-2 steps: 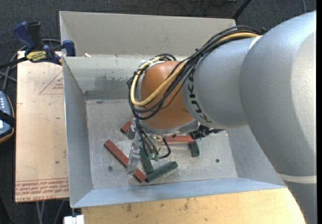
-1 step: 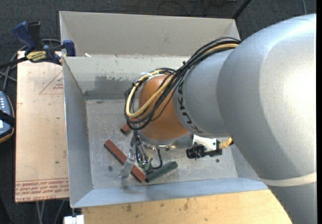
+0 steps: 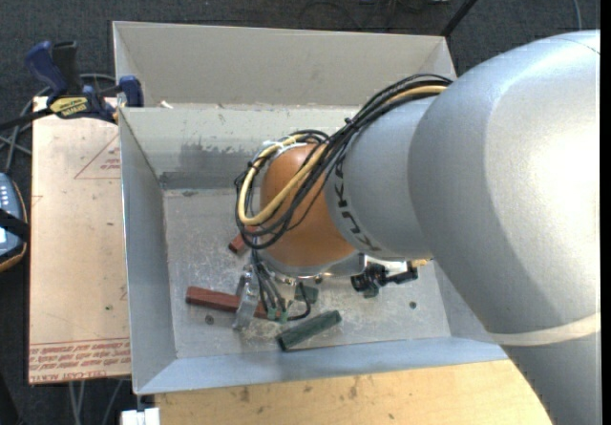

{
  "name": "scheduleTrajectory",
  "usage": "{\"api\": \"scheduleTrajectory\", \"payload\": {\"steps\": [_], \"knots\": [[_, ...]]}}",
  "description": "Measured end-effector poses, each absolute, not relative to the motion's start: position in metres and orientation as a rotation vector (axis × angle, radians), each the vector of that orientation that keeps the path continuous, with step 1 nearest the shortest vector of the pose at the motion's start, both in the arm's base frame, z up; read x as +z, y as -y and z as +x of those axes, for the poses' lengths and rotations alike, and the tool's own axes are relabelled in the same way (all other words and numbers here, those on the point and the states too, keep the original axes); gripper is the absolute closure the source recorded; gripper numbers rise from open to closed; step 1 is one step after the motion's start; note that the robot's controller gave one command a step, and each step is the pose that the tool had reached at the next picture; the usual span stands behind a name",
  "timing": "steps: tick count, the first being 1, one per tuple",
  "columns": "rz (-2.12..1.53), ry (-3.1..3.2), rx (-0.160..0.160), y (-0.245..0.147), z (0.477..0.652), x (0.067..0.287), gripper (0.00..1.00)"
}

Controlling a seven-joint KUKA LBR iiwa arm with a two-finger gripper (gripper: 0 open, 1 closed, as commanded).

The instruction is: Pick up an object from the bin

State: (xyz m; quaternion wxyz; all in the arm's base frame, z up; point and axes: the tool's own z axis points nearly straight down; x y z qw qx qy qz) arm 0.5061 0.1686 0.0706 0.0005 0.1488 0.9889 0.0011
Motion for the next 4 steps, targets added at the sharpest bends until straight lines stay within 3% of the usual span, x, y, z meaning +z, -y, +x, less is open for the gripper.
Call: {"api": "scheduleTrajectory", "payload": {"steps": [2, 4], "knots": [[0.468, -3.109, 0.000, -0.168, 0.505, 0.074, 1.00], [0.468, -3.105, 0.003, -0.169, 0.506, 0.099, 1.00]]}}
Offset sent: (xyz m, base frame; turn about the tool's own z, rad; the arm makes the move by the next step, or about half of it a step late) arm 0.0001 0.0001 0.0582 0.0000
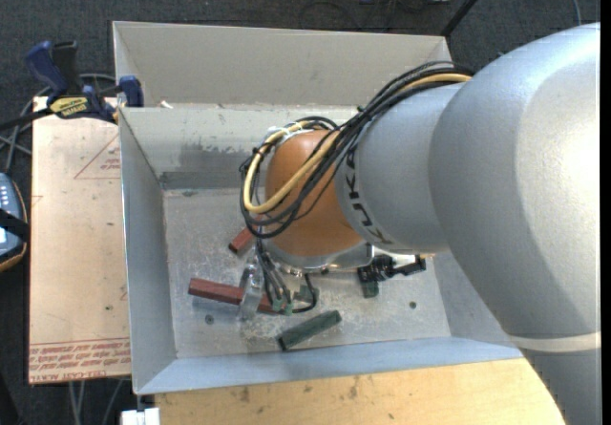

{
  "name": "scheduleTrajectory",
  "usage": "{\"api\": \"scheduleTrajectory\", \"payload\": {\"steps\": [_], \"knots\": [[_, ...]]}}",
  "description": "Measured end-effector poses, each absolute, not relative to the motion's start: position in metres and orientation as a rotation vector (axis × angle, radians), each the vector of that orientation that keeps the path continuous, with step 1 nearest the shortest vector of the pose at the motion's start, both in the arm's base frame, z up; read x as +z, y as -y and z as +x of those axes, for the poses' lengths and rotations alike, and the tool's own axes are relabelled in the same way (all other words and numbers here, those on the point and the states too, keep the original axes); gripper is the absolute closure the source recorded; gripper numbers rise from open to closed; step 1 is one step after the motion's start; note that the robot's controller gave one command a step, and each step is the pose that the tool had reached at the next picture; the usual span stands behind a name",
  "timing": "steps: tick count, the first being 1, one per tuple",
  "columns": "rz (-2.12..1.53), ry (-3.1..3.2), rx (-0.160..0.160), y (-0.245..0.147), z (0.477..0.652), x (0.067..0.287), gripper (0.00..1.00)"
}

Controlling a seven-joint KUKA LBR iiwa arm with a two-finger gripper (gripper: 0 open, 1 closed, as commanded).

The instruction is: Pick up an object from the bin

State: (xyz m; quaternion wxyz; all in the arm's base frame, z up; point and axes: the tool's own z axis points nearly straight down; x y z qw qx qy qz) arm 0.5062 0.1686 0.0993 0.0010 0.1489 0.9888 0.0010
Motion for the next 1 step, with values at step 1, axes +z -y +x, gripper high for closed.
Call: {"api": "scheduleTrajectory", "payload": {"steps": [1], "knots": [[0.468, -3.105, 0.003, -0.1685, 0.5058, 0.1023, 1.00]]}}
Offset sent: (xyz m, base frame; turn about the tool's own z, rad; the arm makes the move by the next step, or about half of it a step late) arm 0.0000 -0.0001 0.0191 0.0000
